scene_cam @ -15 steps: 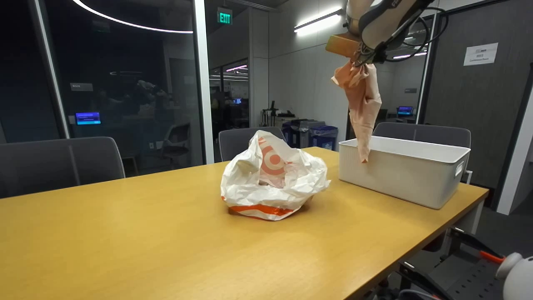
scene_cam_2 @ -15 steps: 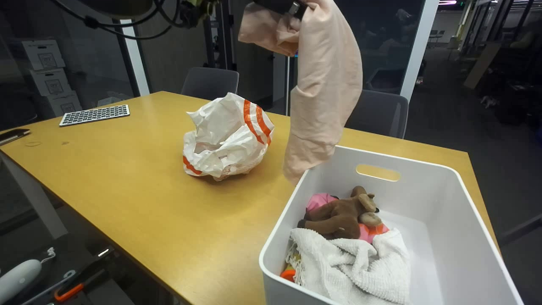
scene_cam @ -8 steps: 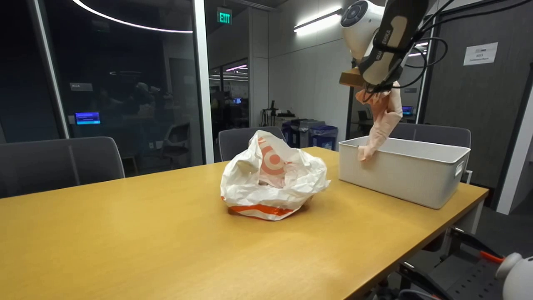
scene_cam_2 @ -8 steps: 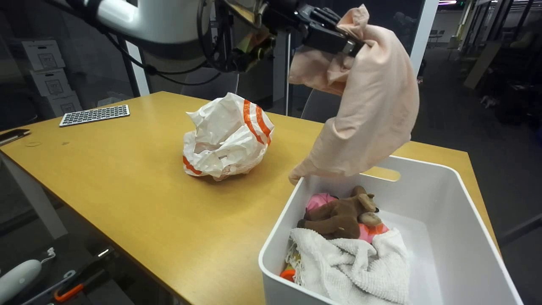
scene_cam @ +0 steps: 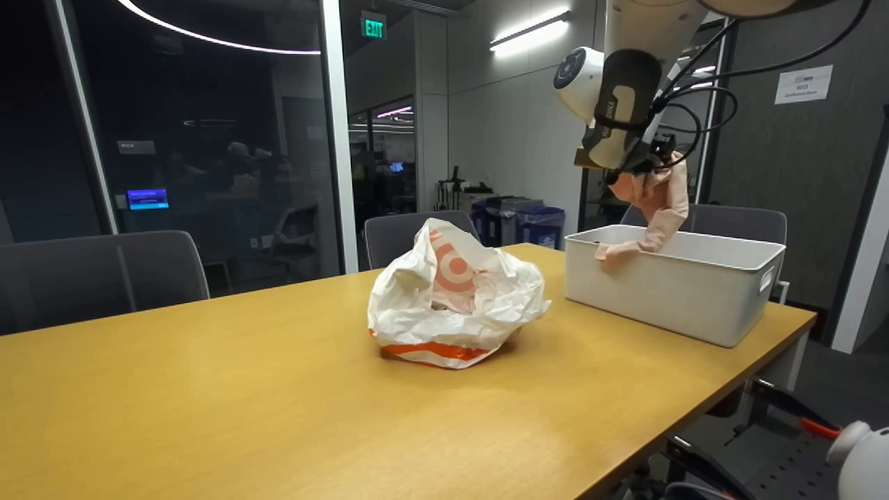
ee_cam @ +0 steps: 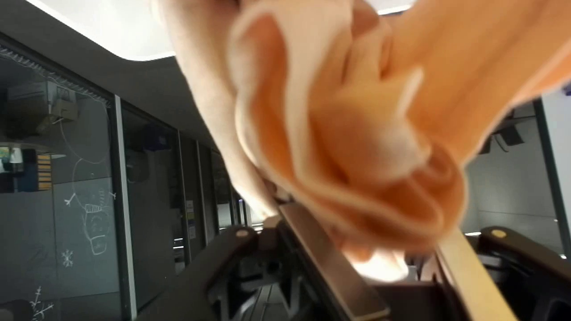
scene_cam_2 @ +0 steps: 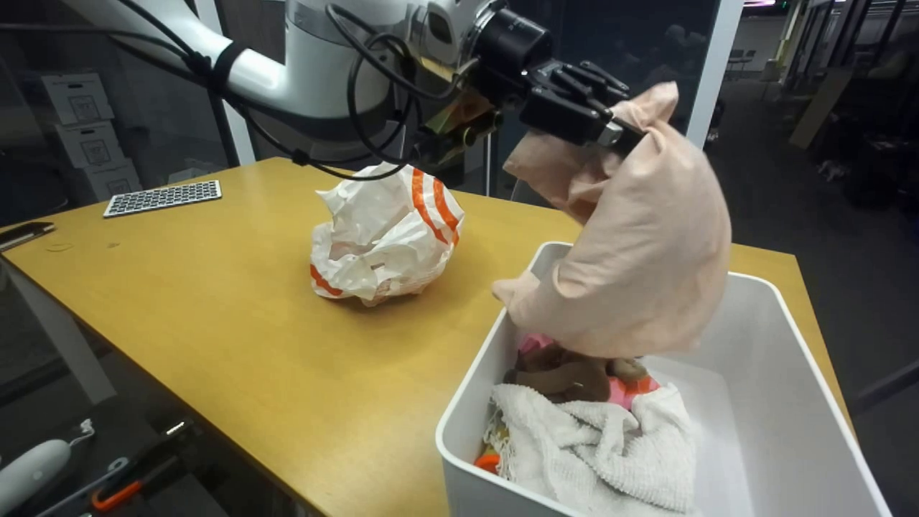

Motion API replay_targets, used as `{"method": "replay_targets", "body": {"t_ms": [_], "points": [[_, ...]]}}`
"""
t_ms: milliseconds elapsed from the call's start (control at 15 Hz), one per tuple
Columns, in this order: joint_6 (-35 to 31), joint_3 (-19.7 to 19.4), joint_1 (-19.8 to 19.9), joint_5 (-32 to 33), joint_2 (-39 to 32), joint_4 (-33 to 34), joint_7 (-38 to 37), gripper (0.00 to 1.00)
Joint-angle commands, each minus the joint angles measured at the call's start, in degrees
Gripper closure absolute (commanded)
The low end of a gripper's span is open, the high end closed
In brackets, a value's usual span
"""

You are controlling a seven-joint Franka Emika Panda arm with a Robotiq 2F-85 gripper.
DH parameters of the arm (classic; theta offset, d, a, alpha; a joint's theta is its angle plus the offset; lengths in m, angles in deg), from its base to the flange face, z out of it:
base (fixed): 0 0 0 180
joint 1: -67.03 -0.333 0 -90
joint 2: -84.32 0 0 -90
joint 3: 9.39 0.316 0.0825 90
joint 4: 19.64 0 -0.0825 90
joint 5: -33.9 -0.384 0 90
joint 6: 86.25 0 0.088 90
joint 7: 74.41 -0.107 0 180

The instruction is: Remove the clothes from the plastic bag and place them in the storage box

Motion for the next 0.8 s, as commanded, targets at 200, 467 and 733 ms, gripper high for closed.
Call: {"method": "replay_targets", "body": {"t_ms": [200, 467, 733], "points": [[4.21, -0.46, -0.36, -5.53, -1.82, 2.43, 2.85, 0.00], [4.34, -5.29, -7.28, -10.17, -8.73, 1.49, 7.43, 0.00], [5.28, -16.63, -20.40, -11.71, -13.76, 0.36, 14.80, 0.00]]}}
